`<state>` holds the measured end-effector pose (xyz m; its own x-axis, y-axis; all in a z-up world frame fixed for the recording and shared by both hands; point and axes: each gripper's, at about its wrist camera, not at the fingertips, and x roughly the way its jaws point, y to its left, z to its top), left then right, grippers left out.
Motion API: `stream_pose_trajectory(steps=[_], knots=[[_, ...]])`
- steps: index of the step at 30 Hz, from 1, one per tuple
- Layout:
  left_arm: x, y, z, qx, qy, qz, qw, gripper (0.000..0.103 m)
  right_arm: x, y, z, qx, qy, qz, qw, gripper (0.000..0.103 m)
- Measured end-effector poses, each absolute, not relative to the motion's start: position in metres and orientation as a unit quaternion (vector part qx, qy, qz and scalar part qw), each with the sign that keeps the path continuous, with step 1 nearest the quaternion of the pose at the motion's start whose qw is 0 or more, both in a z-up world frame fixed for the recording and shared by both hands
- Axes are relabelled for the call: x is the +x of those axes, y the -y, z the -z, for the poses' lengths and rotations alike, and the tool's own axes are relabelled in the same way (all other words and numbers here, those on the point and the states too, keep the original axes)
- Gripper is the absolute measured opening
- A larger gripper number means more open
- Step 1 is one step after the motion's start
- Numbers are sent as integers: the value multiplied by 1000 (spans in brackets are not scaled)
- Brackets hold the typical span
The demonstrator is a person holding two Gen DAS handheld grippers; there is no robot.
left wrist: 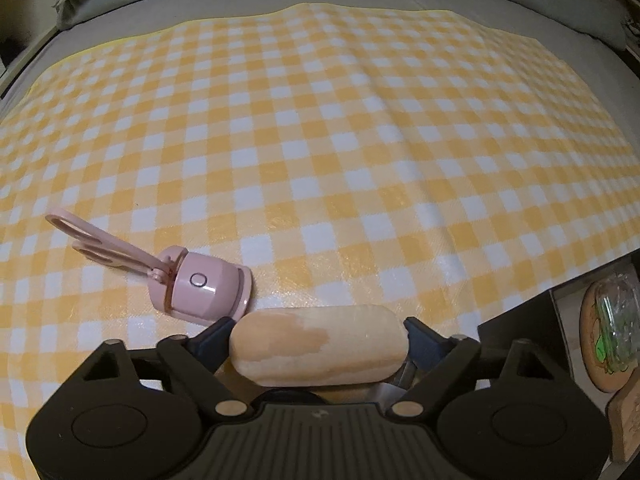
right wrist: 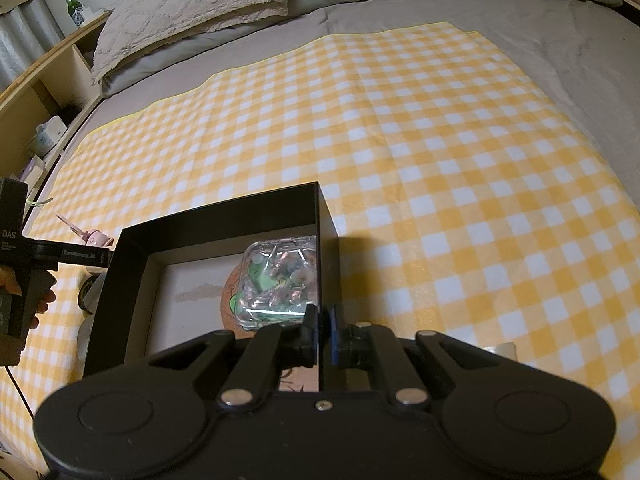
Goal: Organize rigid objects
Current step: 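Carry the oval wooden block into the black box and release it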
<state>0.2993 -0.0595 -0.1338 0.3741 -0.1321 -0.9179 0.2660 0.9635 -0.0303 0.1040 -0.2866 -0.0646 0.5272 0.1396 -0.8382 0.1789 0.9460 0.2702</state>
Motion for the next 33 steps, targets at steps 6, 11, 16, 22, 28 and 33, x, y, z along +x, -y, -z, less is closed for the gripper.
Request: stream_pose_trajectory(steps=[6, 11, 16, 22, 28, 33], knots=[[301, 63, 129, 52, -538, 113, 834, 89, 104, 286, 65, 164, -486, 11, 858, 7], [288, 58, 107, 24, -515, 121, 848, 89, 104, 286, 65, 164, -486, 11, 858, 7], [272, 68, 83, -2, -496, 147, 856, 89, 104, 286, 65, 164, -486, 11, 858, 7], [239, 90, 54, -26, -474, 193, 859, 89, 104, 286, 65, 164, -487, 13, 858, 6], [212, 122, 38, -34, -465, 223, 856, 89, 105, 285, 65, 162, -488, 17, 857, 6], [204, 144, 40, -37, -467, 210, 858, 89, 105, 284, 65, 163, -489, 21, 857, 6]])
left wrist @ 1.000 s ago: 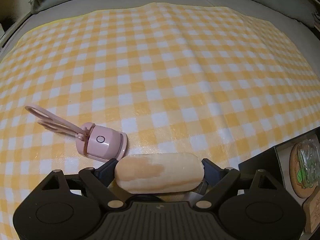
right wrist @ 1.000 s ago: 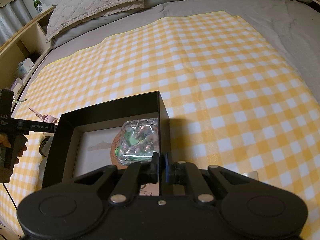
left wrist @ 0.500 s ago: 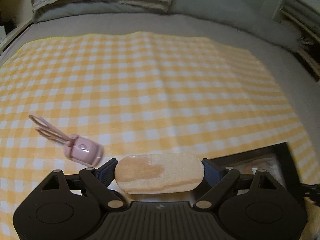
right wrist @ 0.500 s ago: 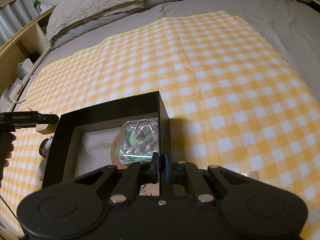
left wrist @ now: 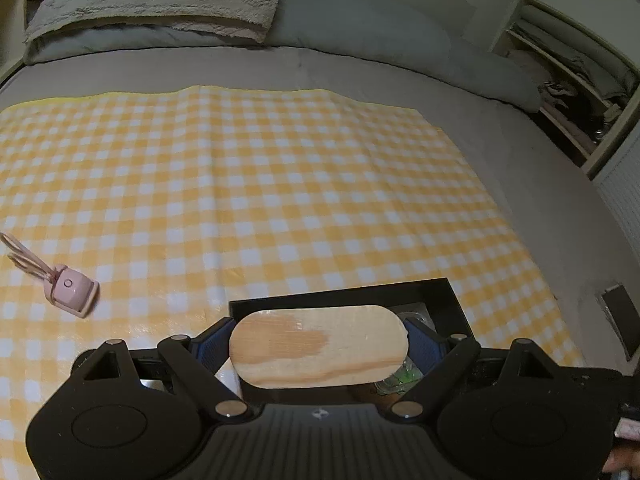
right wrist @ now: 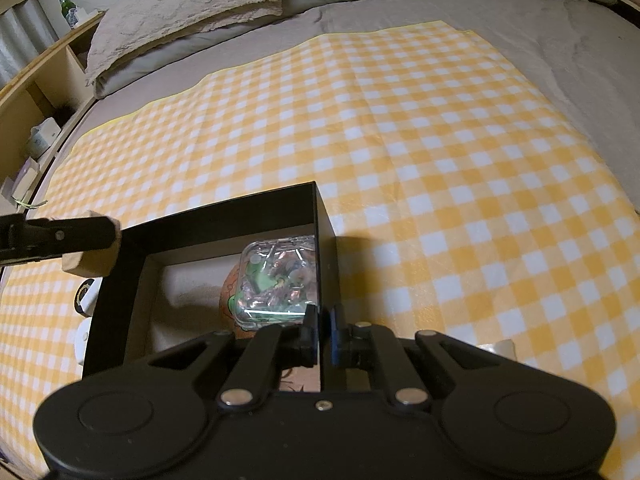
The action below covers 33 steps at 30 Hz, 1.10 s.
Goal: Organize rigid objects
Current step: 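Carry the oval wooden block into the black box and release it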
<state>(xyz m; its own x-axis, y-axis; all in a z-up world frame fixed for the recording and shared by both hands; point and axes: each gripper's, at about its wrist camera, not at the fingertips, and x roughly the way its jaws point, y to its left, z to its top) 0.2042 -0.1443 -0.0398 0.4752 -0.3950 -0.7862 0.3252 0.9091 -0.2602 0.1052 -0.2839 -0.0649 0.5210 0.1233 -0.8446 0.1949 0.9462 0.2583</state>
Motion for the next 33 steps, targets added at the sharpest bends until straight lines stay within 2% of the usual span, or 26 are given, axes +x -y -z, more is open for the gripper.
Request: stream_pose_trajectory(steps=[25, 32, 33], knots=[[213, 158, 65, -28, -491, 171, 854, 89, 105, 284, 65, 161, -489, 22, 857, 6], [210, 159, 66, -21, -495, 173, 851, 91, 106, 284, 65, 161, -489, 22, 857, 6], [210, 159, 66, -21, -495, 173, 851, 94, 106, 284, 65, 161, -489, 22, 857, 6]])
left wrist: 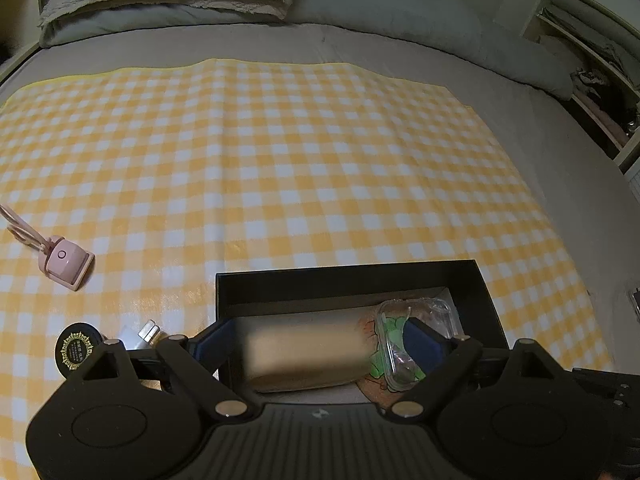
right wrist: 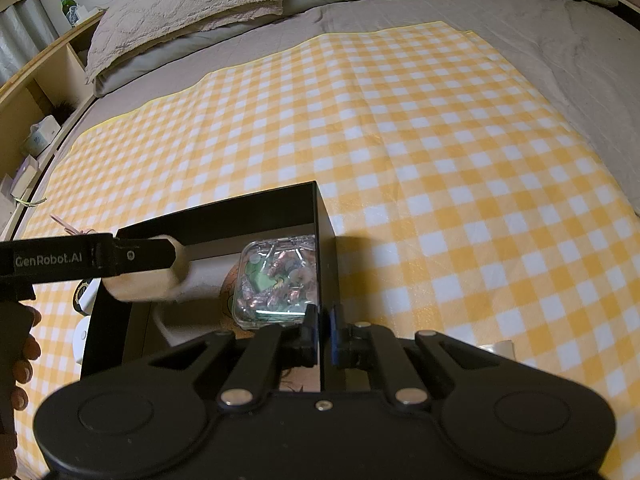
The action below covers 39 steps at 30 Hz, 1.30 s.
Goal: Organize rigid objects
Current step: 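Carry the oval wooden block into the black box and release it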
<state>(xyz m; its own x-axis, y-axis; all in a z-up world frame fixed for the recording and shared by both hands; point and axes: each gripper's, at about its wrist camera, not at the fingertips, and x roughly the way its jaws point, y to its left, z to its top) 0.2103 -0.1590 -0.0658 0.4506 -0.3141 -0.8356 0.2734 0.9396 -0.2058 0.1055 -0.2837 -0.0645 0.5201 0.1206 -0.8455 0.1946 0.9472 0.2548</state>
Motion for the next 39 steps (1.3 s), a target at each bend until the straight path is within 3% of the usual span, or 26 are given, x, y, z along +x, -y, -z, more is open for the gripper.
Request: stream_pose_trajectory(steps=[19, 24, 28, 33, 39], knots=[[196, 155, 54, 4, -480, 202, 854, 95, 106, 283, 66, 158, -493, 20, 855, 7], [184, 161, 54, 9, -494, 232, 838, 70, 106, 283, 66, 158, -493, 20, 855, 7], [180, 166, 55, 23, -495, 254, 831, 62, 106, 283, 65, 159, -493, 20, 855, 7], [192, 175, 71, 36, -506, 240, 828, 43, 106, 282, 66, 156, -494, 21, 855, 7], [202, 188, 98, 94, -513, 216, 825, 42, 106, 283, 66, 157, -494, 21, 855, 7]])
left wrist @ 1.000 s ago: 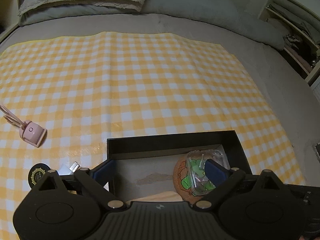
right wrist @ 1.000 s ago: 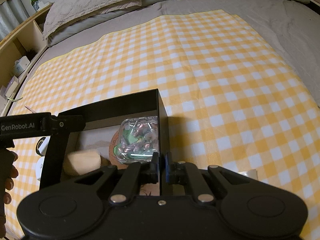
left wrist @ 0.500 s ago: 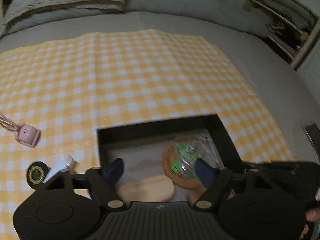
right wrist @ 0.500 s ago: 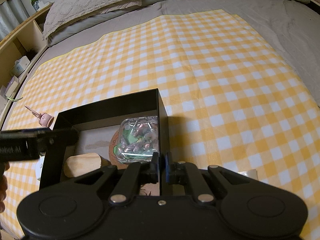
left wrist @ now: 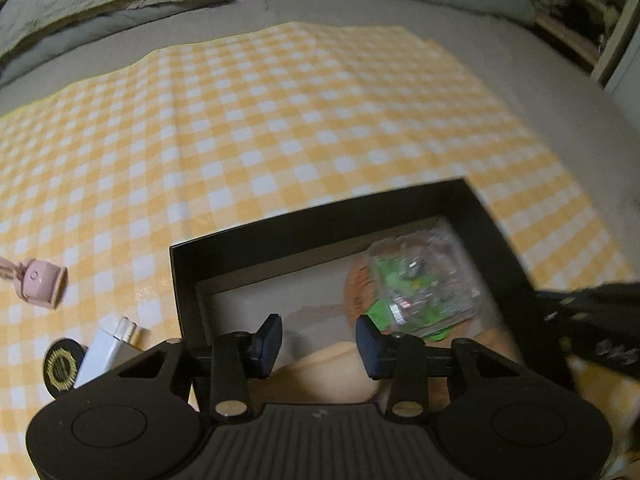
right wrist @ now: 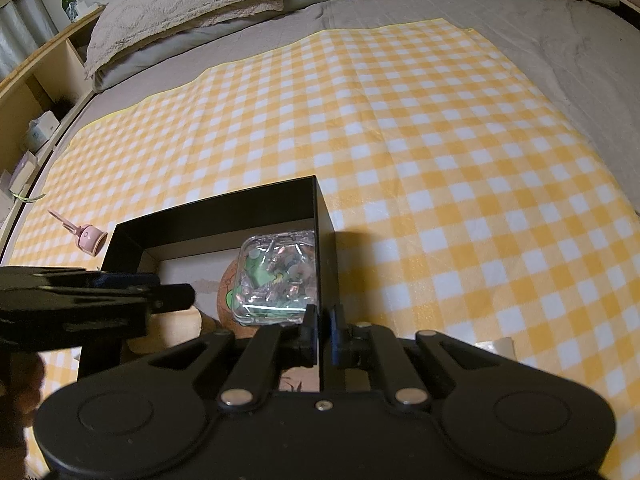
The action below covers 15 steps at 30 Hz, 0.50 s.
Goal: Organize rigid objects
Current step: 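Carry the oval wooden block into the black box and release it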
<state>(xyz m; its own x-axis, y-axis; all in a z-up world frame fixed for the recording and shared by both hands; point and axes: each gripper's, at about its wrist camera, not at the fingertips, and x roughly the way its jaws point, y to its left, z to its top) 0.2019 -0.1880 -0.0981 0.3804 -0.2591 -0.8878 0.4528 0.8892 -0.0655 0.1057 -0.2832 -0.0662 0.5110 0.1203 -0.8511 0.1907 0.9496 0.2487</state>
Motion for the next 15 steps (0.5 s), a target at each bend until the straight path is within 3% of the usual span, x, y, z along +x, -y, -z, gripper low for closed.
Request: stream_pose_trajectory(steps=[15], knots=[[172, 181, 96, 101, -529, 252, 804, 42, 106, 283, 67, 154, -495, 21, 855, 7]])
